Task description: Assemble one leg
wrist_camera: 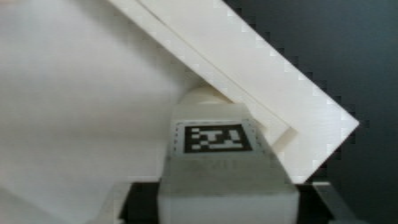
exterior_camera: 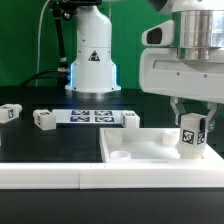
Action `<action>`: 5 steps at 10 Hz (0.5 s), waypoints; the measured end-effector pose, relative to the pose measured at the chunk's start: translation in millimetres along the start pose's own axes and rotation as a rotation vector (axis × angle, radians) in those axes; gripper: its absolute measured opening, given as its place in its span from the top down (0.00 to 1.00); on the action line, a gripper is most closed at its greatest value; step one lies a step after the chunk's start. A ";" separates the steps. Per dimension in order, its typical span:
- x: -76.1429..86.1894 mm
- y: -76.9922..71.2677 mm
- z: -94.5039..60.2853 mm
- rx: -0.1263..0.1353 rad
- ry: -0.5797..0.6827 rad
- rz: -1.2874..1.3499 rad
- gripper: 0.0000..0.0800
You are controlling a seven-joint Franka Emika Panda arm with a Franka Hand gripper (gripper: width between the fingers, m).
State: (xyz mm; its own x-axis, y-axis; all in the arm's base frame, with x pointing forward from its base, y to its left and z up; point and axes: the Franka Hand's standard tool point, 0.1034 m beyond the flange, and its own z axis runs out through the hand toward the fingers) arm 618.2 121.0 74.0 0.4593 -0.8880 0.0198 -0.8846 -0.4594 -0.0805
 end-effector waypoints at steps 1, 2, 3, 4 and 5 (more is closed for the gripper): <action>0.2 0.1 -0.3 0.000 0.000 0.054 0.63; 1.0 0.9 -0.6 -0.007 -0.011 0.116 0.63; 0.9 0.5 -0.3 -0.005 -0.014 0.138 0.63; -1.5 -0.2 0.0 -0.003 -0.021 0.174 0.50; -2.0 -0.3 0.0 -0.003 -0.022 0.145 0.50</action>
Offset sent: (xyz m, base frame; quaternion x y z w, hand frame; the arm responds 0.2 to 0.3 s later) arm 0.0000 0.0000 0.0000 0.0000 0.0000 0.1296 0.9916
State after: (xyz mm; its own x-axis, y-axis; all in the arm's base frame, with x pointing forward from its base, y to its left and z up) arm 617.6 122.9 73.9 0.3280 -0.9446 -0.0138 -0.9421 -0.3260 -0.0783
